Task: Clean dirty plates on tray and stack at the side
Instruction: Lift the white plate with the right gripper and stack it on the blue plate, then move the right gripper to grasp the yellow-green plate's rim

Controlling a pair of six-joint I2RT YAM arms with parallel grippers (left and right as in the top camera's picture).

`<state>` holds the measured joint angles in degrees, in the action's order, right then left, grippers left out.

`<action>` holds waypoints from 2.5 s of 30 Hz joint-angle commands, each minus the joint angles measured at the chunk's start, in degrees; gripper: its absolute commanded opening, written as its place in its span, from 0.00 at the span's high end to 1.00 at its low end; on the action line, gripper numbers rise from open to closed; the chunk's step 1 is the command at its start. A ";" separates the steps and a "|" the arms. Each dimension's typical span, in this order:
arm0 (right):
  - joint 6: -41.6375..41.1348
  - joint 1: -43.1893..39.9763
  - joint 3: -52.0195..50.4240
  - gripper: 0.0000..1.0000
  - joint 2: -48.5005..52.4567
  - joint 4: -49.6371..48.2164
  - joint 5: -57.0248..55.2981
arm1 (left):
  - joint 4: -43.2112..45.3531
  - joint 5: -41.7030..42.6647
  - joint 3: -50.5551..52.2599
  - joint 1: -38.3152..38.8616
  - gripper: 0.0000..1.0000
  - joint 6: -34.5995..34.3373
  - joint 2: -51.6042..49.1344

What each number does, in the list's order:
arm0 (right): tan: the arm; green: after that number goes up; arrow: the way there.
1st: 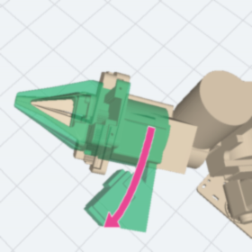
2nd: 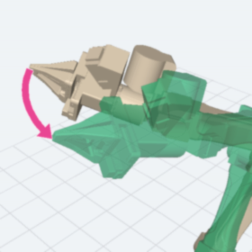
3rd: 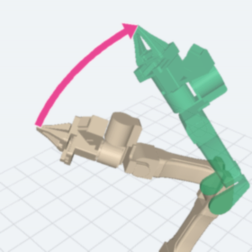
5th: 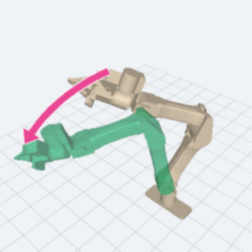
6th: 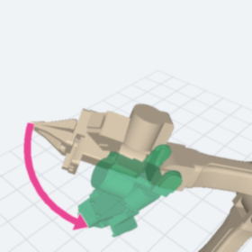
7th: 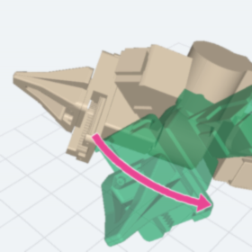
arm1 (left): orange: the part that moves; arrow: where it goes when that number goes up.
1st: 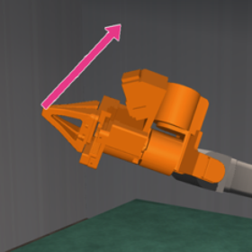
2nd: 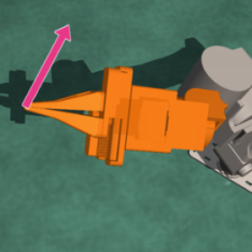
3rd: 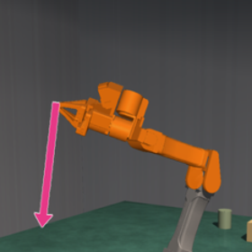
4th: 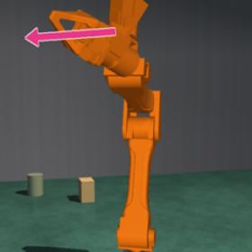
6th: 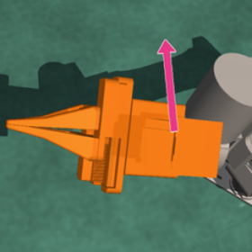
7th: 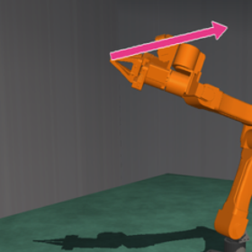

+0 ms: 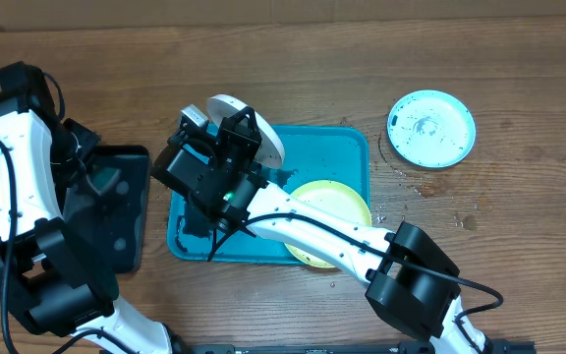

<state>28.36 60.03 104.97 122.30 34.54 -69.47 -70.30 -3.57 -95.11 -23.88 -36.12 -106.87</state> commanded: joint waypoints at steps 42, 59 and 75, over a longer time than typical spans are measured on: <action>-49.66 -73.33 -15.08 0.96 -10.73 23.87 73.44 | 1.27 0.70 0.17 0.33 0.96 0.13 -0.37; -40.15 -60.02 -17.16 0.53 -11.56 25.00 86.60 | 1.33 1.97 0.17 0.33 0.96 0.37 -0.37; -26.12 -37.73 -17.29 0.30 -11.56 29.92 78.51 | 1.77 2.64 0.17 0.33 0.96 1.42 -0.37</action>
<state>-7.49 20.01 87.99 111.92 67.40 11.44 -68.58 -1.85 -95.09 -23.73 -35.83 -106.89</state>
